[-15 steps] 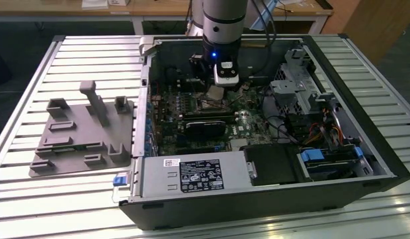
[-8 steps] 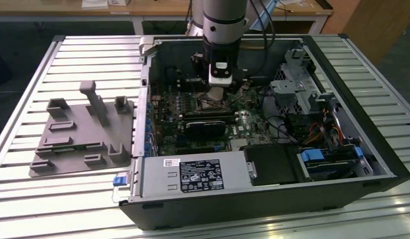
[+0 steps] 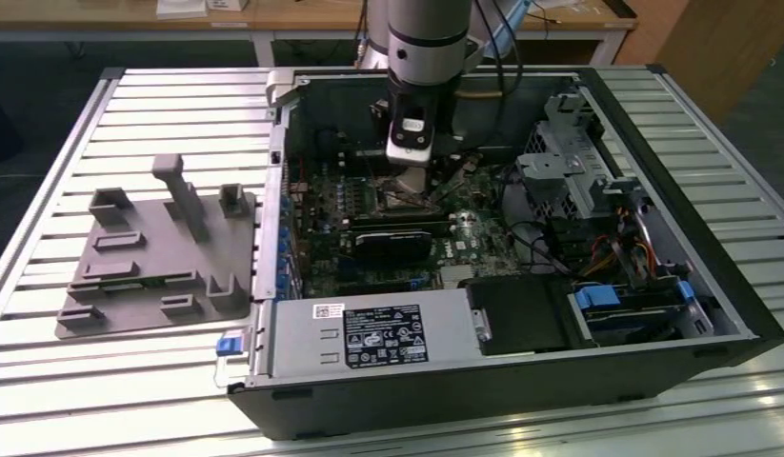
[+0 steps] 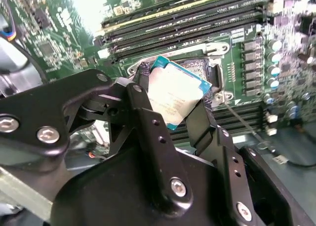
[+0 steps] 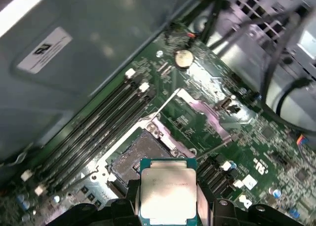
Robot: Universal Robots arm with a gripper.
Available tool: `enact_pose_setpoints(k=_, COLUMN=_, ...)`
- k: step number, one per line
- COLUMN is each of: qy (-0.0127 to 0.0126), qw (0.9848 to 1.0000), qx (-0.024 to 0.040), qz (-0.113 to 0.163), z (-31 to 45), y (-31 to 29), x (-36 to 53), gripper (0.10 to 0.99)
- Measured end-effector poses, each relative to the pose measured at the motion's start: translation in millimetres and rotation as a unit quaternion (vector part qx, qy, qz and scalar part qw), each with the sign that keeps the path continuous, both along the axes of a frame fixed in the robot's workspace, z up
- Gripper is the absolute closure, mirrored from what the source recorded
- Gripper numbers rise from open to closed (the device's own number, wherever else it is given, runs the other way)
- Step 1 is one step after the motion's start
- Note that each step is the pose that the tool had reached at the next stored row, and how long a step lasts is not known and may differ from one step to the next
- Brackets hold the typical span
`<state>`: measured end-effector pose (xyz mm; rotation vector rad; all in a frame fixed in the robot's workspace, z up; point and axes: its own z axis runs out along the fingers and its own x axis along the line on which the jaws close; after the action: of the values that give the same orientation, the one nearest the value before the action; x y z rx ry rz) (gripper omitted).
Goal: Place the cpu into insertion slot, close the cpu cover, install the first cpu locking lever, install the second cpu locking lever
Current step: 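Place the cpu into insertion slot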
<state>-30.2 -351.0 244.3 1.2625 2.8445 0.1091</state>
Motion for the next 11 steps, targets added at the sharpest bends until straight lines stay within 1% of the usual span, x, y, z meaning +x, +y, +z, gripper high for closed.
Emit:
enact_pose_setpoints(k=3, qy=0.0, qw=0.9996, qx=0.0, qz=-0.027, z=-0.5, y=0.0, x=0.0, gripper=0.545)
enact_pose_setpoints(k=6, qy=0.0, qw=0.9985, qx=0.0, qz=-0.054, z=-0.9, y=0.0, x=0.0, gripper=0.545)
enact_pose_setpoints(k=9, qy=0.0, qw=0.9967, qx=0.0, qz=-0.082, z=-1.4, y=0.0, x=0.0, gripper=0.545)
enact_pose_setpoints(k=11, qy=0.0, qw=0.995, qx=0.0, qz=-0.1, z=-1.7, y=0.0, x=0.0, gripper=0.545)
